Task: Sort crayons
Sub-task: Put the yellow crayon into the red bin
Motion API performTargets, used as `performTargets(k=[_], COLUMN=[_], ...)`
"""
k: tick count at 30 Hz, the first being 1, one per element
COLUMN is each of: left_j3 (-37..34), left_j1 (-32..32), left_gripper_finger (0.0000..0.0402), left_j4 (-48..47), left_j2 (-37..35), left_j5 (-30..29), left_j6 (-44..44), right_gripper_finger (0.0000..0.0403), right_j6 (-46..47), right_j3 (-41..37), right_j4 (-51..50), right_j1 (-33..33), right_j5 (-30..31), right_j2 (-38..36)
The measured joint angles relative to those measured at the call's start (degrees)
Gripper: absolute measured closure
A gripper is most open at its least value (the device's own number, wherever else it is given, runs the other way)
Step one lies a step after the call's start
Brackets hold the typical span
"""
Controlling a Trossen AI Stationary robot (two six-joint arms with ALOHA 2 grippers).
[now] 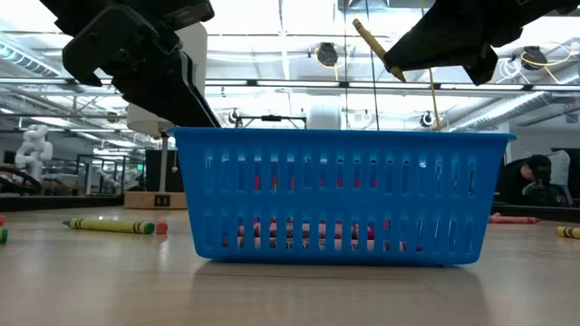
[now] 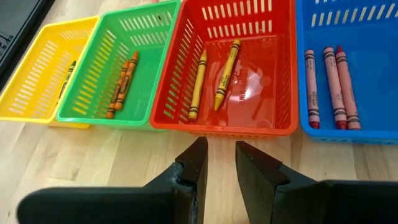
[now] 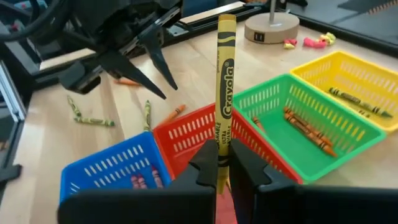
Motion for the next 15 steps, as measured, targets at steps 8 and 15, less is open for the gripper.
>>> performTargets(k=[8, 15], left_j3=[0.00, 0.00], left_j1=[0.00, 0.00], left_gripper_finger=[0.0317, 0.0317], left_j4=[0.00, 0.00], left_j2=[0.00, 0.00], left_j5=[0.00, 0.00], left_j6=[0.00, 0.02], right_gripper_finger=[0.0399, 0.0399], right_j6=[-1.19, -9.97], right_j3=[0.02, 0.02], right_j4=[0.02, 0.08], right_j1=[-0.01, -2.11], right_j5=[-1.89, -6.11], right_j2=[0.00, 0.63])
